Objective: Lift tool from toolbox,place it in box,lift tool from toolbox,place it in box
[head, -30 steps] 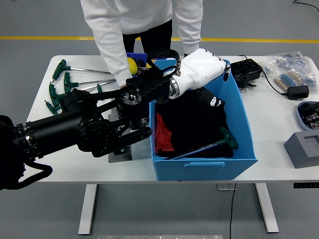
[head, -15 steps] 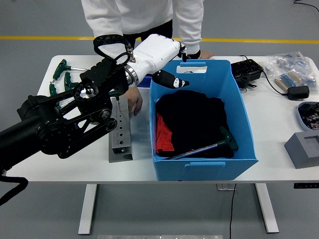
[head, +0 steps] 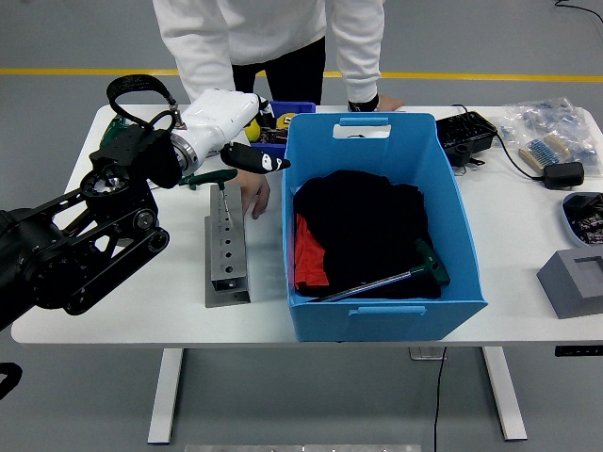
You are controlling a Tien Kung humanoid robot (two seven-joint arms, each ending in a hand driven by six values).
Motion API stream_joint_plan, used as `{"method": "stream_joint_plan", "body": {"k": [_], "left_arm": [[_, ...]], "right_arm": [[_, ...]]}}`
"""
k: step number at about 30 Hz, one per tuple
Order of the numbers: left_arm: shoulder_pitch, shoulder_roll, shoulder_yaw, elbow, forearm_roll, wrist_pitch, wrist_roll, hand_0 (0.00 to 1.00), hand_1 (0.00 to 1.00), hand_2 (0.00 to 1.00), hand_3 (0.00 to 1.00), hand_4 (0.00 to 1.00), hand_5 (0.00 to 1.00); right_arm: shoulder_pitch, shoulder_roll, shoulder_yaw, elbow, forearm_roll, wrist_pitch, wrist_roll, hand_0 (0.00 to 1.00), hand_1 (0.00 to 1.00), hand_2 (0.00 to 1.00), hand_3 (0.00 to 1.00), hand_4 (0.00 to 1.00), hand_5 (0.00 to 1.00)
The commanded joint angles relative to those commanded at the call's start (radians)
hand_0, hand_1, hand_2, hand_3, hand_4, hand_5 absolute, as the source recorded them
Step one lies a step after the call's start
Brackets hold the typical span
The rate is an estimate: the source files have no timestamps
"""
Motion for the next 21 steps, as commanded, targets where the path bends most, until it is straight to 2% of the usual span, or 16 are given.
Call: {"method": "stream_joint_plan", "body": {"k": [4,9,11,12,21], "left_arm": [[0.002,0.008,0.012,0.006,0.008,-0.056,0.040,0.615,0.606,0.644,0.747,0.955,0.768],[0.001,0.010,0.027,0.028,0.017,-0.098,0.072,0.627,0.608,0.646,0.760,0.961,0.788],[-0.002,0.011,0.035,0.040,0.020,-0.105,0.075,0.627,0.608,0.646,0.760,0.961,0.788],[-0.004,0.010,0.041,0.048,0.022,-0.106,0.075,0.658,0.624,0.656,0.750,0.966,0.799],[-0.030,0.012,0.108,0.098,0.016,-0.123,0.067,0.672,0.631,0.657,0.731,0.970,0.806]], "right_arm": [[-0.001,0.001,0.005,0.000,-0.003,-0.001,-0.001,0.696,0.666,0.739,0.610,0.866,0.773],[-0.001,0.002,0.010,0.000,-0.007,-0.001,-0.002,0.697,0.666,0.739,0.608,0.864,0.774],[0.000,0.002,0.011,0.000,-0.007,0.000,-0.003,0.697,0.666,0.739,0.608,0.864,0.774],[0.000,0.002,0.012,0.000,-0.007,0.000,-0.003,0.696,0.665,0.739,0.608,0.864,0.773],[0.001,0.001,0.006,0.000,0.001,0.001,-0.002,0.697,0.665,0.738,0.607,0.863,0.774]]}}
